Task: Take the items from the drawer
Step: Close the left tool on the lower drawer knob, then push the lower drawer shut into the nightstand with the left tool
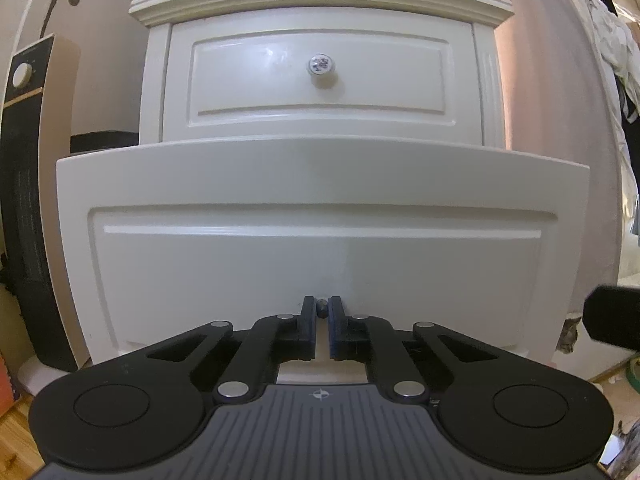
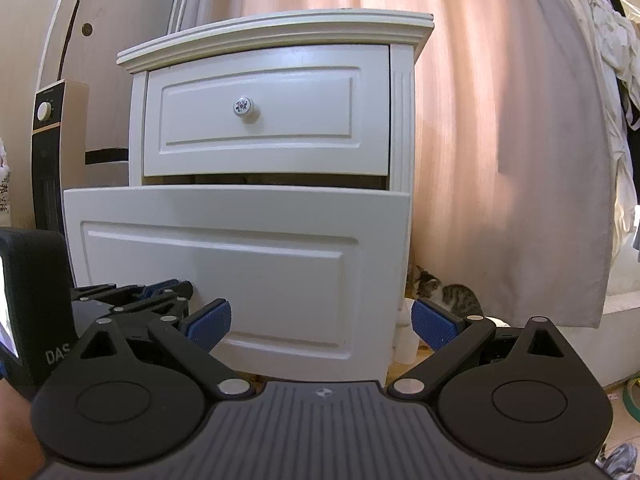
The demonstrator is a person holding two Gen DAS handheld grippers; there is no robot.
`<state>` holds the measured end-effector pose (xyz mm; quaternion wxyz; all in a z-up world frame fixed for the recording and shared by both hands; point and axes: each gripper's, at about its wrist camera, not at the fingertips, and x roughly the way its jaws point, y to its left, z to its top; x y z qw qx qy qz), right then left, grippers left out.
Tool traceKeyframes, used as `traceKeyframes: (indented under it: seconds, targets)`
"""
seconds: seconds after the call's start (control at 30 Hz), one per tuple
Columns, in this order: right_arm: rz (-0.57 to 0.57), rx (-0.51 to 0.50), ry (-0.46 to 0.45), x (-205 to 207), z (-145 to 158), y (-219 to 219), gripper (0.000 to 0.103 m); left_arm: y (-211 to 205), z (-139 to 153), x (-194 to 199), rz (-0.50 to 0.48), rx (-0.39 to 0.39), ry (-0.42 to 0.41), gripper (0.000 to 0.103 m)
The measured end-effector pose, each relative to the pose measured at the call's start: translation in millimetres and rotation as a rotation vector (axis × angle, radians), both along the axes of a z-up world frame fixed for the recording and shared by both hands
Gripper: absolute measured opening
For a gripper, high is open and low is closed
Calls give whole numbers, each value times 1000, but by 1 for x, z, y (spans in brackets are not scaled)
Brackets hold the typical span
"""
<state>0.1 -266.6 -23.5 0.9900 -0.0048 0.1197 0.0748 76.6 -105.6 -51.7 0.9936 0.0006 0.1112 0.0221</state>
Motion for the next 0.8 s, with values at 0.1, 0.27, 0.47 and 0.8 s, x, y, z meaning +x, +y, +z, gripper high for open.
traceKeyframes:
  seconds: [0.1, 0.27, 0.47, 0.8]
  targets:
    - [3, 10, 8, 3, -3, -2, 103, -3, -2, 2, 0, 15, -11, 4]
    - [9, 13, 11, 7, -4, -3, 103, 0, 2, 19, 0, -2, 5, 4]
    - [18, 20, 20, 18, -8, -5, 103, 0, 5, 45, 7, -12, 22, 4]
    - [24, 16, 14, 46, -6, -4, 103, -3, 3, 81, 29, 0, 18, 4]
